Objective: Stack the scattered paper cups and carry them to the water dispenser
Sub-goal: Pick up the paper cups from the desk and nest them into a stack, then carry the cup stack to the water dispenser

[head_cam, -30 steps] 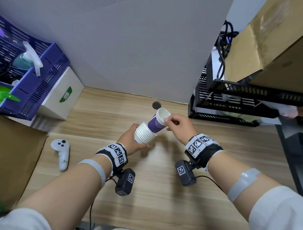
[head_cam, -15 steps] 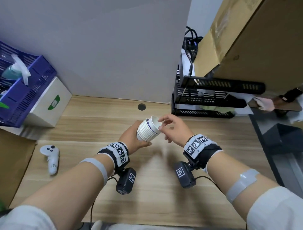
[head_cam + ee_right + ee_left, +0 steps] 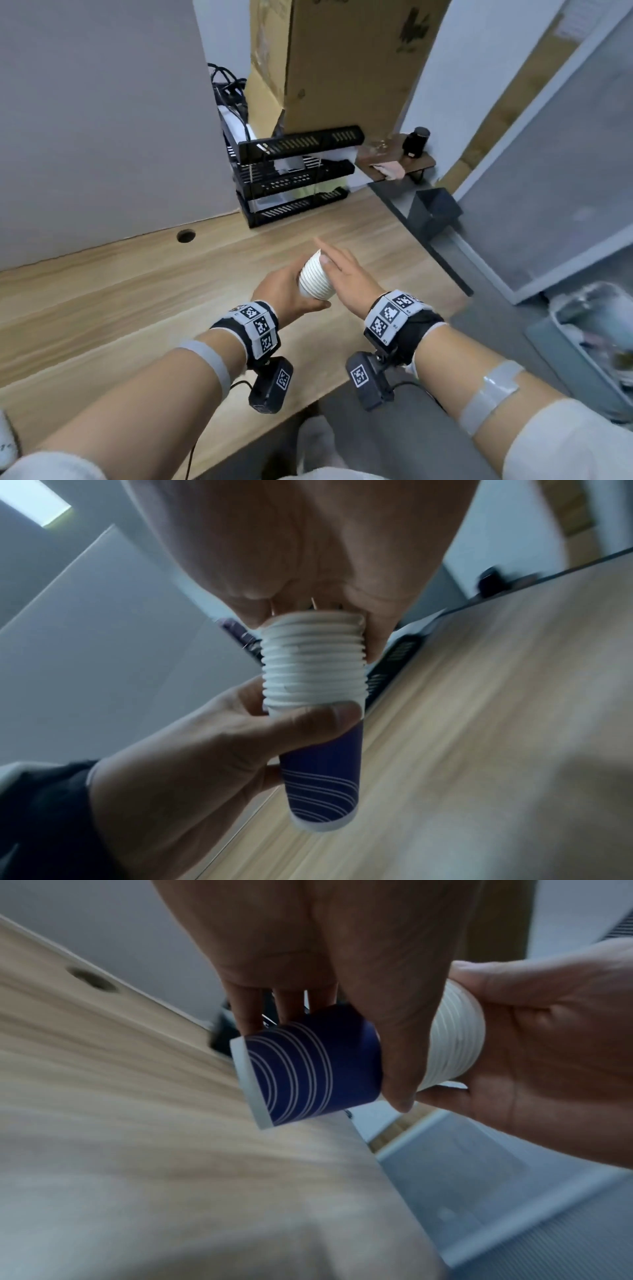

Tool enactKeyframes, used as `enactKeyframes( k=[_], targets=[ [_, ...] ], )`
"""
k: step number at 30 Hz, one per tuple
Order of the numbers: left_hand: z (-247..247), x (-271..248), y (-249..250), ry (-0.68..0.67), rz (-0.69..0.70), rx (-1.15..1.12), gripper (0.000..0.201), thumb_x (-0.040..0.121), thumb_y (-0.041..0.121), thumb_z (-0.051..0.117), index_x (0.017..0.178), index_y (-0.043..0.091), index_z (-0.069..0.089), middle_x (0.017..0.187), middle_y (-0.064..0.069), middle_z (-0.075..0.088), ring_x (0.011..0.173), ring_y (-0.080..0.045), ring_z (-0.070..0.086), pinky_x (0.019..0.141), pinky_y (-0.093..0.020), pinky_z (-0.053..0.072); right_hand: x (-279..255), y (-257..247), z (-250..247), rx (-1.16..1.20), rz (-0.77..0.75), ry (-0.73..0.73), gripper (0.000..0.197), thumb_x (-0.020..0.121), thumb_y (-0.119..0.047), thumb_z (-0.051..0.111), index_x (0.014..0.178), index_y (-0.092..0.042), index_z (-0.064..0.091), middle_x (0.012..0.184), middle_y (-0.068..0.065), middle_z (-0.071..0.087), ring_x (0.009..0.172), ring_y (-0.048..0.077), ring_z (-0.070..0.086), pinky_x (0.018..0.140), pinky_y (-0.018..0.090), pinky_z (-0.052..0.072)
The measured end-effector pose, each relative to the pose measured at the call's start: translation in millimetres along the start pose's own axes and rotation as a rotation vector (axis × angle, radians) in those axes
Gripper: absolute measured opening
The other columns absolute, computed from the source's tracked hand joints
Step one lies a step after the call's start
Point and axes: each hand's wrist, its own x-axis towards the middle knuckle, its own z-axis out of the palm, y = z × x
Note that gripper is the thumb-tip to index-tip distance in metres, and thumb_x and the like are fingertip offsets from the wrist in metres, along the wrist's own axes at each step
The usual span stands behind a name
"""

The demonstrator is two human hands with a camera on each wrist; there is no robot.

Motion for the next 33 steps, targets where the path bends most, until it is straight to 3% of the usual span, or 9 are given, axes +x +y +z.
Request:
enactKeyframes(
  k=[6, 9, 12, 15, 18, 23, 26, 28, 33],
  targets=[
    [97.9, -25.4, 80.2, -0.295, 0.137, -0.046, 0.072, 0.059, 0.039, 0.086, 0.121, 0.038, 0.051, 0.086, -0.002, 0.07, 0.057, -0.031, 0.071, 0.045, -0.048, 0.059, -113.0, 53.3, -66.5, 0.124, 0.187, 0.263, 0.05, 0.101, -0.04, 0.042, 0.15, -0.04, 0.034, 0.156, -0.003, 0.031, 0.144, 0.008, 0.028, 0.12, 0.031, 0.019],
    [142.4, -36.1, 132.5, -0.358, 0.21, -0.065, 0.066, 0.065, 0.034, 0.083, 0.122, 0.033, 0.052, 0.096, 0.001, 0.071, 0.072, -0.019, 0.071, 0.054, -0.032, 0.061, -176.9, 86.1, -98.3, 0.258, 0.277, 0.509, 0.082, 0.078, -0.061, 0.064, 0.149, -0.043, 0.027, 0.154, -0.002, 0.036, 0.14, 0.016, 0.039, 0.116, 0.042, 0.035],
    [188.1, -48.7, 181.5, -0.422, 0.327, -0.108, 0.052, 0.07, 0.031, 0.085, 0.112, 0.037, 0.054, 0.097, 0.011, 0.068, 0.083, 0.0, 0.064, 0.065, -0.01, 0.048, -240.7, 121.1, -119.3, 0.407, 0.391, 0.691, 0.11, 0.051, -0.067, 0.079, 0.145, -0.037, 0.03, 0.138, 0.002, 0.052, 0.119, 0.022, 0.061, 0.095, 0.049, 0.056],
    [242.5, -69.3, 224.6, -0.534, 0.376, -0.069, 0.057, 0.069, 0.042, 0.081, 0.119, 0.032, 0.054, 0.099, 0.01, 0.069, 0.089, -0.007, 0.068, 0.062, -0.014, 0.049, -296.9, 151.3, -137.2, 0.494, 0.447, 0.768, 0.096, 0.056, -0.054, 0.08, 0.137, -0.032, 0.035, 0.127, 0.004, 0.056, 0.114, 0.022, 0.063, 0.089, 0.048, 0.059],
    [300.1, -94.2, 261.1, -0.654, 0.385, -0.018, 0.055, 0.073, 0.038, 0.078, 0.12, 0.026, 0.052, 0.097, 0.003, 0.071, 0.079, -0.013, 0.072, 0.051, -0.018, 0.055, -345.6, 181.7, -157.4, 0.53, 0.488, 0.884, 0.081, 0.072, -0.037, 0.081, 0.139, -0.026, 0.037, 0.127, 0.005, 0.057, 0.112, 0.019, 0.062, 0.085, 0.042, 0.061],
    [387.8, -137.2, 325.8, -0.854, 0.463, -0.048, 0.033, 0.074, 0.023, 0.076, 0.098, 0.03, 0.055, 0.082, -0.003, 0.071, 0.064, -0.023, 0.069, 0.057, -0.048, 0.062, -425.8, 231.7, -201.8, 0.579, 0.531, 1.085, 0.077, 0.069, -0.028, 0.085, 0.134, -0.025, 0.045, 0.122, 0.002, 0.063, 0.112, 0.019, 0.062, 0.081, 0.039, 0.062],
    [443.1, -145.2, 346.4, -0.965, 0.512, -0.024, 0.063, 0.07, 0.02, 0.084, 0.125, 0.021, 0.055, 0.112, -0.003, 0.071, 0.099, -0.02, 0.07, 0.081, -0.042, 0.062, -471.9, 264.7, -229.1, 0.489, 0.611, 1.177, 0.086, 0.056, -0.041, 0.087, 0.132, -0.027, 0.049, 0.121, -0.002, 0.065, 0.111, 0.017, 0.063, 0.092, 0.042, 0.057],
    [481.0, -143.9, 352.0, -1.003, 0.51, 0.013, 0.082, 0.071, 0.017, 0.086, 0.143, 0.019, 0.046, 0.128, 0.003, 0.062, 0.122, -0.018, 0.06, 0.102, -0.037, 0.051, -501.5, 289.9, -244.3, 0.481, 0.65, 1.262, 0.088, 0.058, -0.036, 0.088, 0.135, -0.024, 0.048, 0.123, -0.003, 0.064, 0.113, 0.017, 0.062, 0.099, 0.039, 0.052],
    [563.1, -143.6, 372.0, -0.944, 0.386, -0.007, 0.041, 0.086, 0.008, 0.071, 0.125, 0.013, 0.06, 0.123, -0.009, 0.064, 0.112, -0.026, 0.065, 0.099, -0.043, 0.053, -569.4, 359.0, -271.6, 0.466, 0.862, 1.505, 0.083, 0.064, -0.025, 0.088, 0.134, -0.017, 0.044, 0.13, 0.004, 0.06, 0.12, 0.025, 0.057, 0.099, 0.034, 0.046]
  ],
)
